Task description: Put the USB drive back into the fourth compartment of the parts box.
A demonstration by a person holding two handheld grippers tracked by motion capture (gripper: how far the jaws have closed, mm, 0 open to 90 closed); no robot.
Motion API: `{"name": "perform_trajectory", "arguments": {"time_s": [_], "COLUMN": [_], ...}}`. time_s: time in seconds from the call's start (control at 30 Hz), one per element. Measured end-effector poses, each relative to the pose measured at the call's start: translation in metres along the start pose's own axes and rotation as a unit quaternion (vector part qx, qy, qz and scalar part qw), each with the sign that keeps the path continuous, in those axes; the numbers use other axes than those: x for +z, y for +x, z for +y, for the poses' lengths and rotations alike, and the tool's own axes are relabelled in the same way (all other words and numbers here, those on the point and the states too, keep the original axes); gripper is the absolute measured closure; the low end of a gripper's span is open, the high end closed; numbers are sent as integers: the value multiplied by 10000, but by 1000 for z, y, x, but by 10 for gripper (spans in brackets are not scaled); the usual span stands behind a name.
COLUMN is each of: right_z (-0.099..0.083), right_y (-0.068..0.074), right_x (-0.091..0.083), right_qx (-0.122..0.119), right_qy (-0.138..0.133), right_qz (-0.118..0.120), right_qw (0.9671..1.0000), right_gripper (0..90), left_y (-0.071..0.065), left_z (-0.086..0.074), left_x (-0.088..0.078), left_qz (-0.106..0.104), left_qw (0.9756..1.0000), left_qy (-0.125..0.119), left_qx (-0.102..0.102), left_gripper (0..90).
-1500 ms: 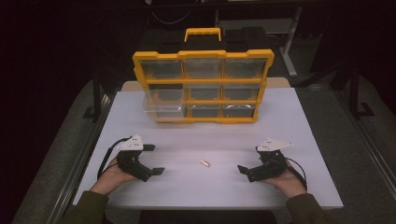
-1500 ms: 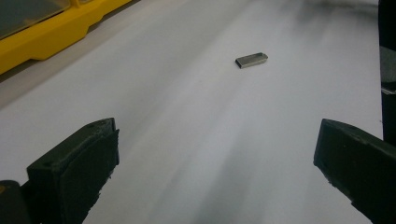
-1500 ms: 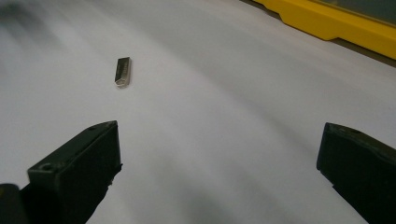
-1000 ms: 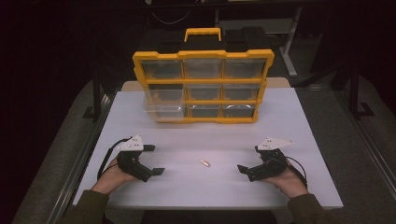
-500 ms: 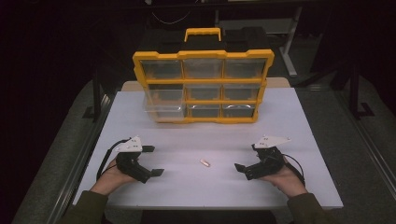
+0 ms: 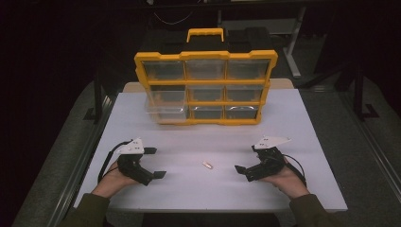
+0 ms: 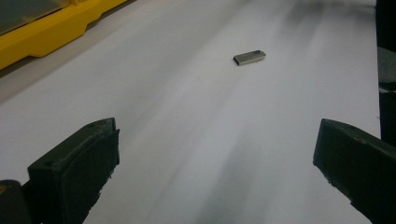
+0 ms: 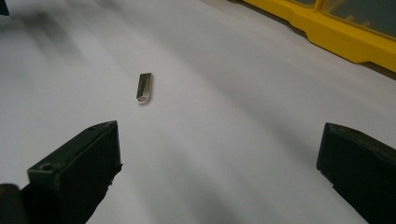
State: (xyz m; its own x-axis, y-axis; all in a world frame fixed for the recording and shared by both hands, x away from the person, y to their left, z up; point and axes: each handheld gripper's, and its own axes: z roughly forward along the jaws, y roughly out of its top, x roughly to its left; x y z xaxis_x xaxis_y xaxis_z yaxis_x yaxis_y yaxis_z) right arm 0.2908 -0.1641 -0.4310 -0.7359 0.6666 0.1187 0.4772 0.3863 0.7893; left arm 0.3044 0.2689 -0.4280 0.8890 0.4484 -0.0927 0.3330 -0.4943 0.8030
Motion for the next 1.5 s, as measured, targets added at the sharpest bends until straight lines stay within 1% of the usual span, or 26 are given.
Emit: {"name": "perform_trajectory", "arguments": {"time_s": [0.4,0.67,0.77,1.13,1.5], "right_z": [7,12,13,19,24], "right_y": [1,-1,0,2,3], "right_x": [7,9,11,17,22], "right_qx": [-22,23,18,-83,-115], "right_qy": [29,-7,22,81,97], "right_qz": [76,146,155,203,247], "right_qw": [10000,9999,9999,9997,9996], "right_gripper": [0,0,0,0,0], "left_y": [0,0,0,0,0], "left_z": [0,0,0,0,0], "left_x": [-1,-1,-1,-1,-1], "left_qz": [-17,-34,-40,-41,-45], "left_qw": [10000,10000,10000,10000,10000], "left_qy": [-34,-47,-43,-52,-64], "left_qx": [-3,-8,-4,-3,-14], "left_gripper": [0,0,0,0,0]}}
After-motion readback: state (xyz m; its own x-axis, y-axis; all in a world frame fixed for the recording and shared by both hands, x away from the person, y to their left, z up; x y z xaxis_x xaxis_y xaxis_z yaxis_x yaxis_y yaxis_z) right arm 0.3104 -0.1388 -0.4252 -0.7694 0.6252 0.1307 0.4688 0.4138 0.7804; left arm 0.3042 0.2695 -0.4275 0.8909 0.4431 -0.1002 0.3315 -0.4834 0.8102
